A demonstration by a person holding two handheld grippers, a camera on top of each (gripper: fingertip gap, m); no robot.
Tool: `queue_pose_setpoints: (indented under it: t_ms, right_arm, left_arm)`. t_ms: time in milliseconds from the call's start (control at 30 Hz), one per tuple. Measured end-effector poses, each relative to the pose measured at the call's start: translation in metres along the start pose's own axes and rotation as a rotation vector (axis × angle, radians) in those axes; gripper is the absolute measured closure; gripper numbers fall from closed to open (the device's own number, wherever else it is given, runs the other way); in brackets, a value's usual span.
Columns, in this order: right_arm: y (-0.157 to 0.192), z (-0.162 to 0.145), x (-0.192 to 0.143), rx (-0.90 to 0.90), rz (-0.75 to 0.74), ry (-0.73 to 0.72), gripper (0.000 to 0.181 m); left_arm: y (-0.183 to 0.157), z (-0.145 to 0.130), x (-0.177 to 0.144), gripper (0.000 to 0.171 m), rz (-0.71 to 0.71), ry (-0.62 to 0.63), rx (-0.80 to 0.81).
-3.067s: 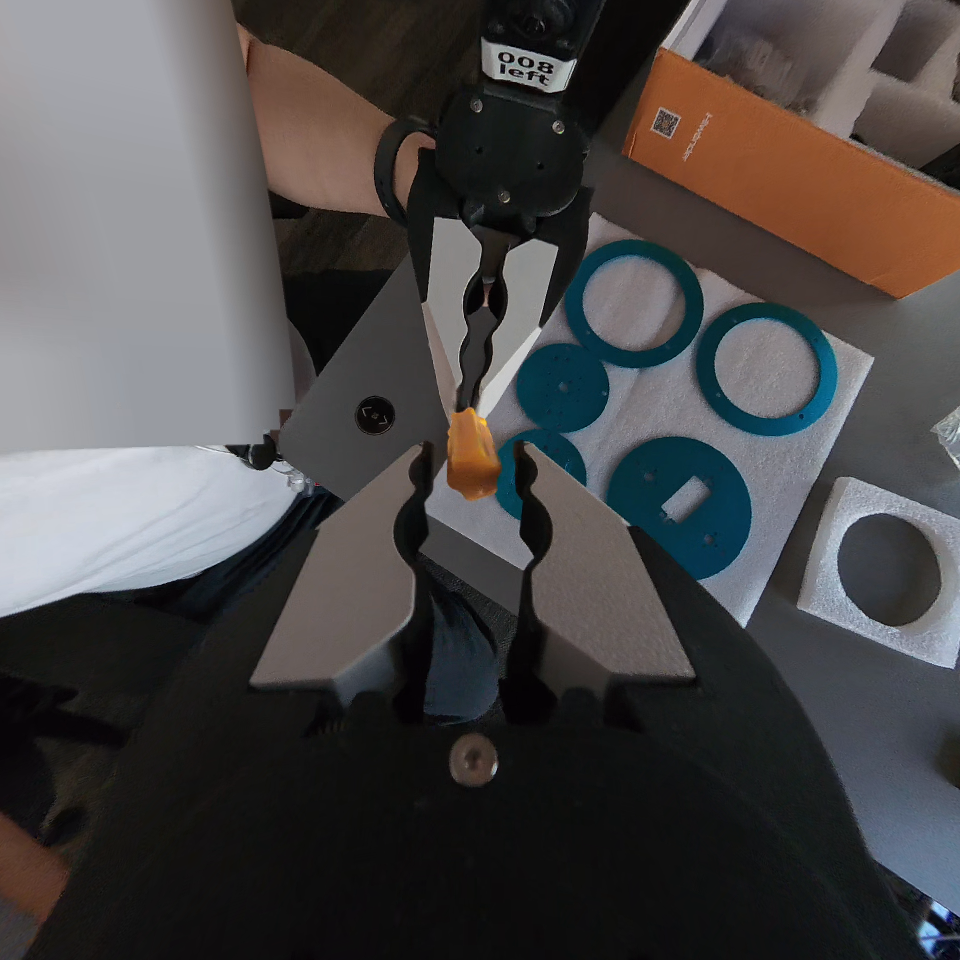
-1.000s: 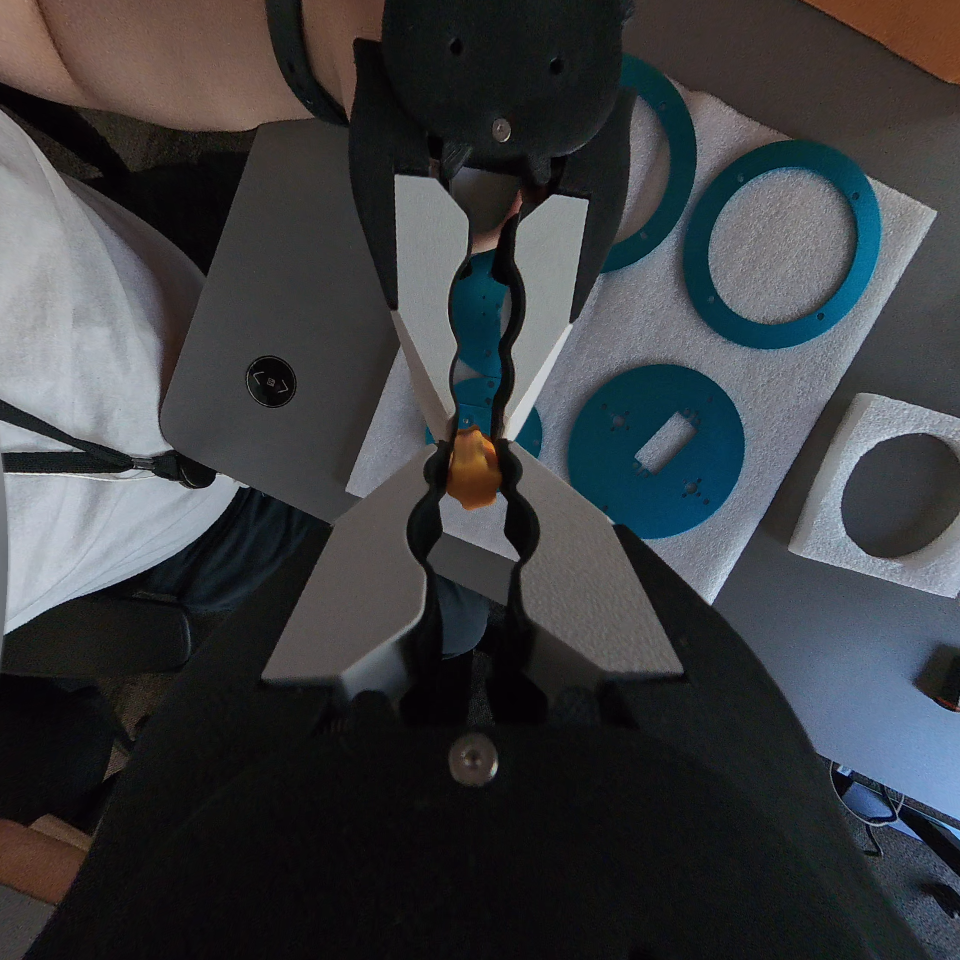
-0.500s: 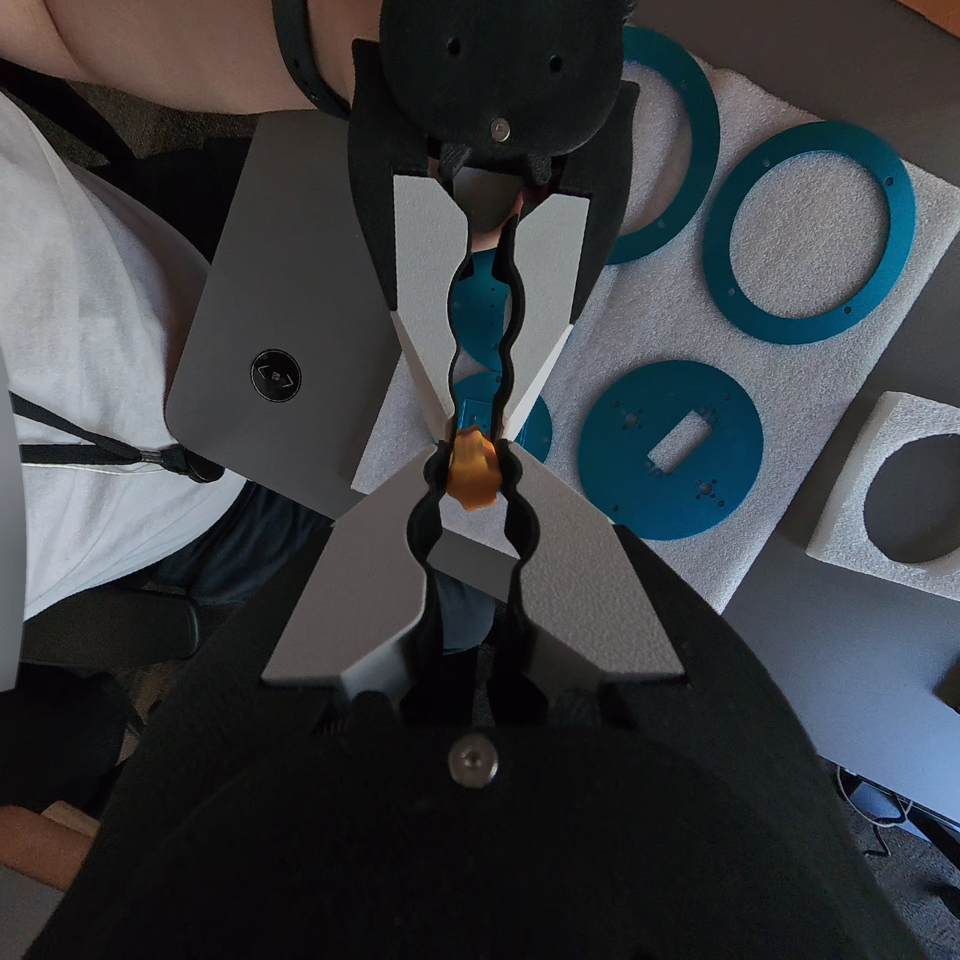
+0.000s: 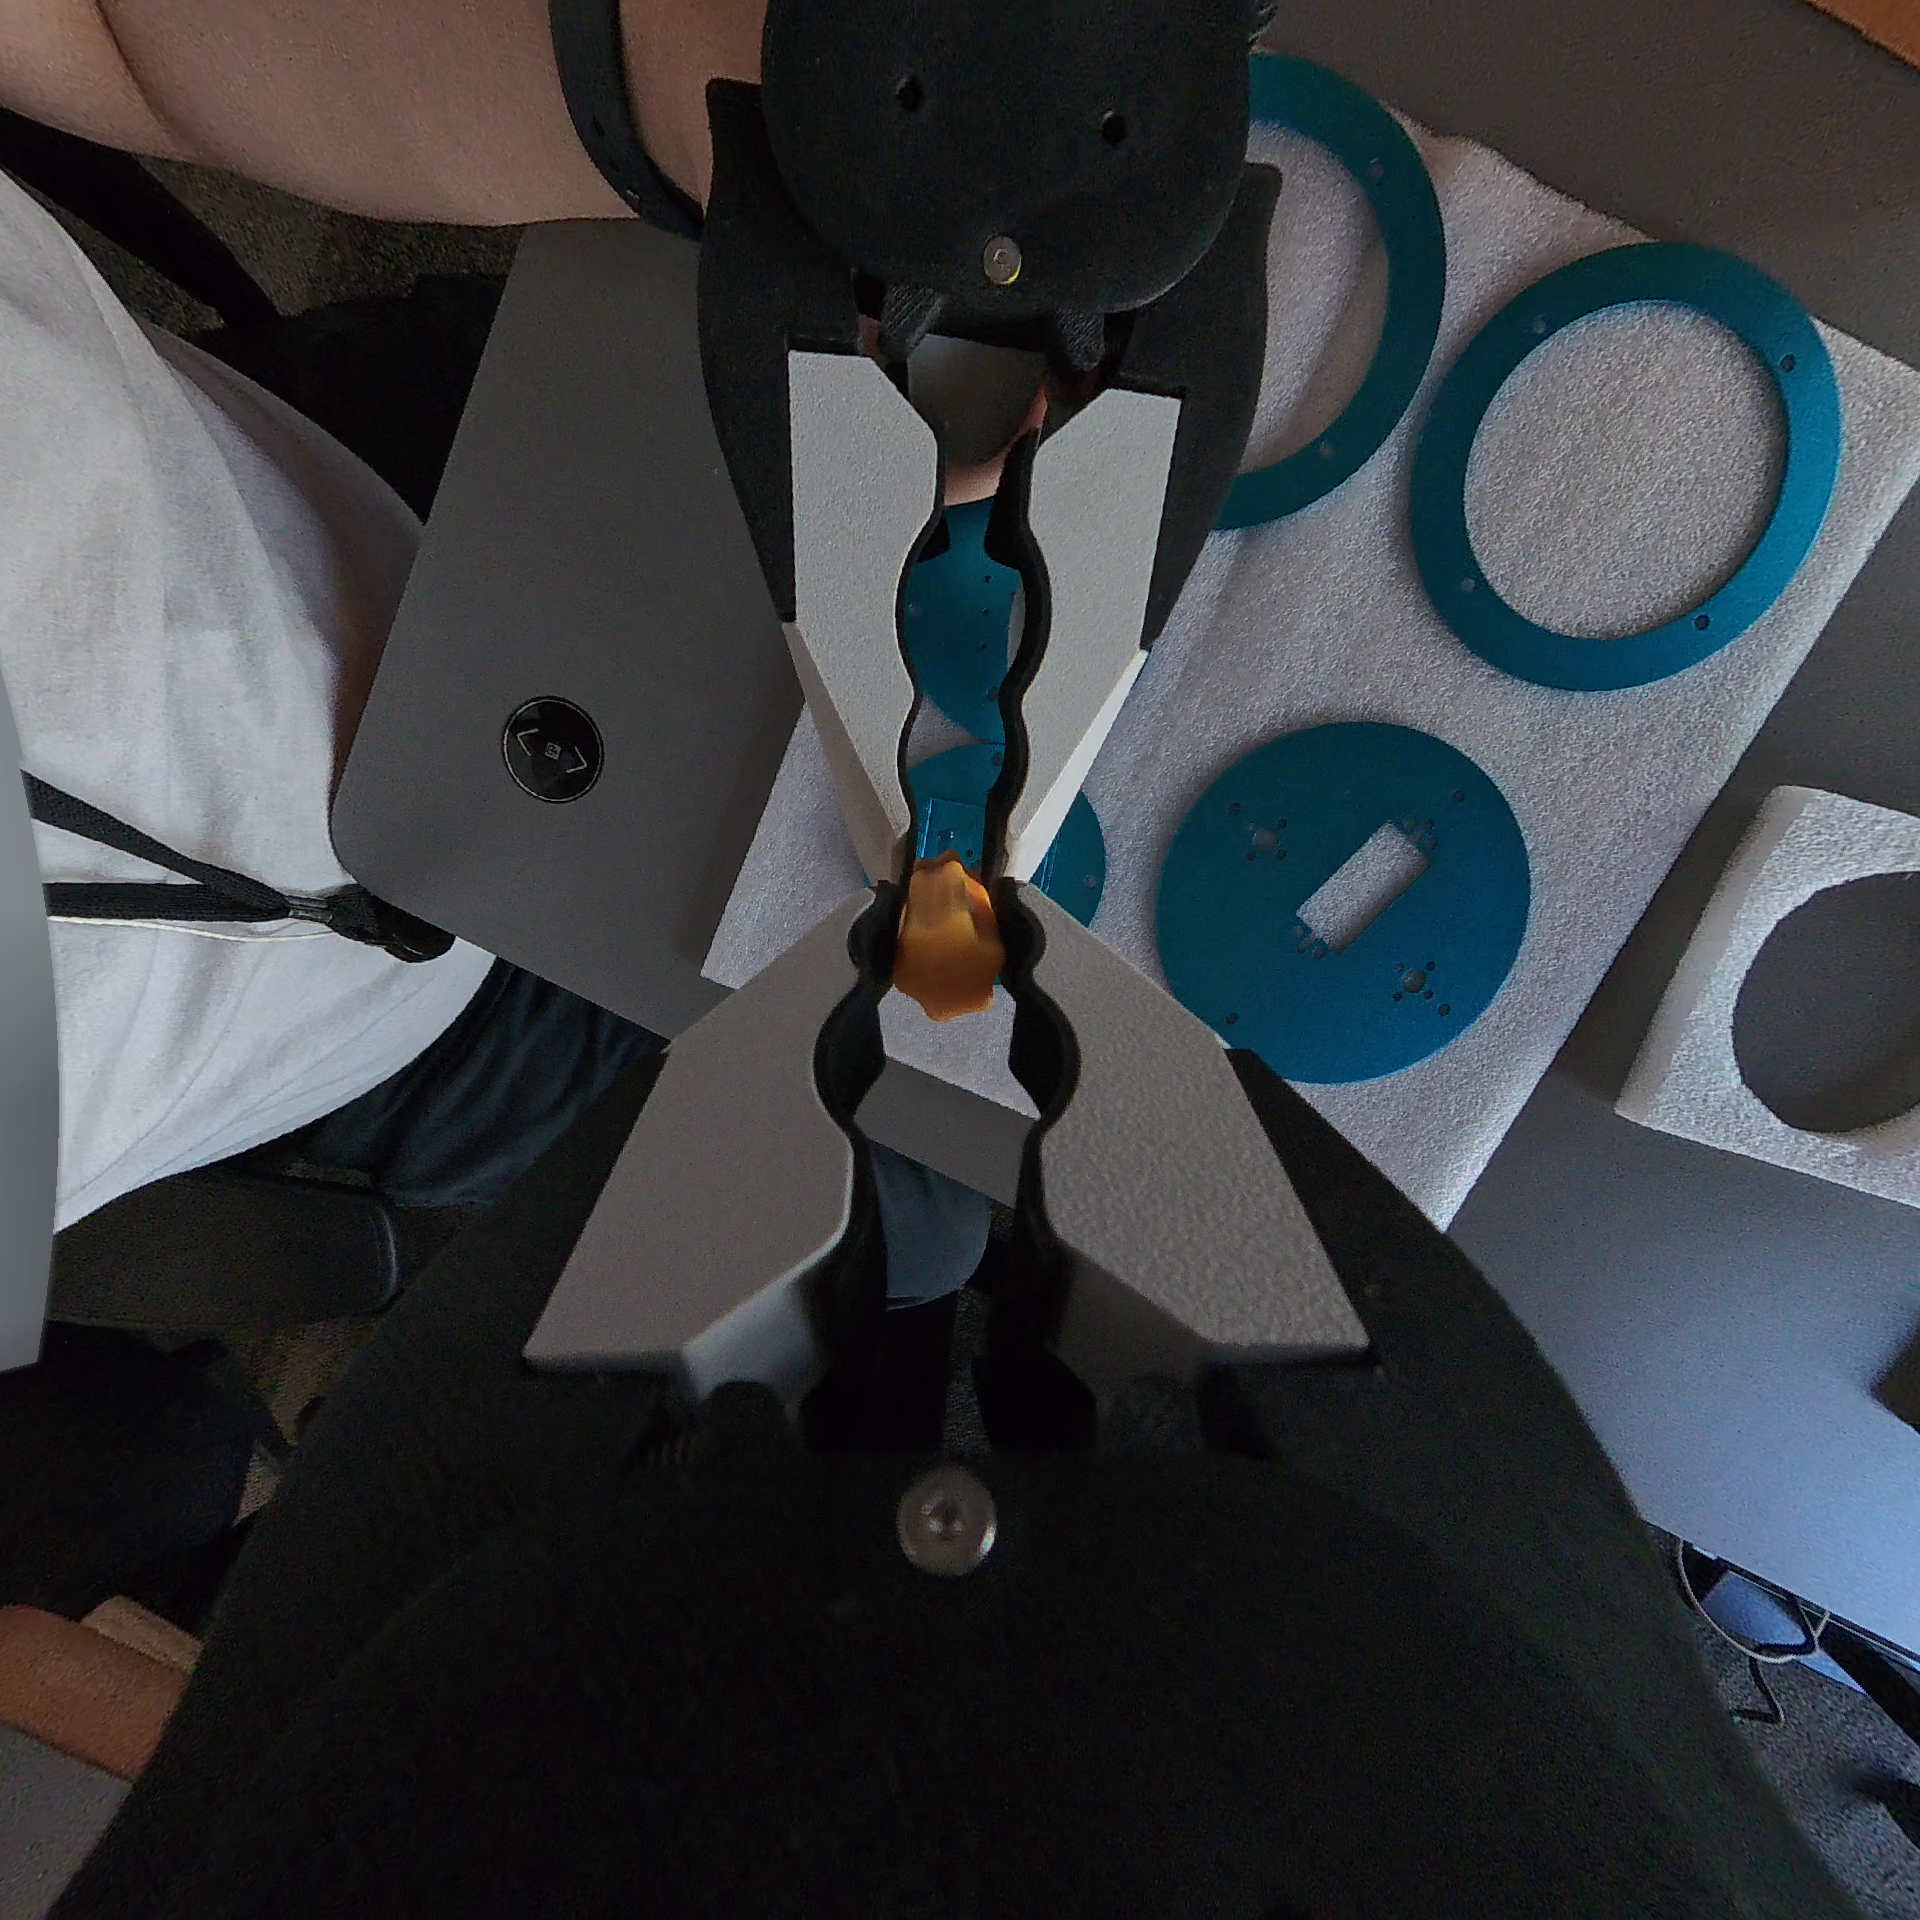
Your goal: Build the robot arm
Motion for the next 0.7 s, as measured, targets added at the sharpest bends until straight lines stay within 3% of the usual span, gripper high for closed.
queue_pose_setpoints:
  t_ms: [700]
  right_arm:
    - [0.0001, -0.0012, -0.0005, -0.012, 0.003, -0.013, 0.163]
  left_arm:
    - [0.0012, -0.0001, 0.0018, 0.156, 0.01, -0.005, 0.002]
Point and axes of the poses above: each gripper's, where its closed fingertips meet, x out along the fingers, z out of its top, y = z × x across the jaws, the point moved 1 cm from there along -x, back along the fingers, and after that the axes turned 15 degrees about x, right-handed, at the moved point
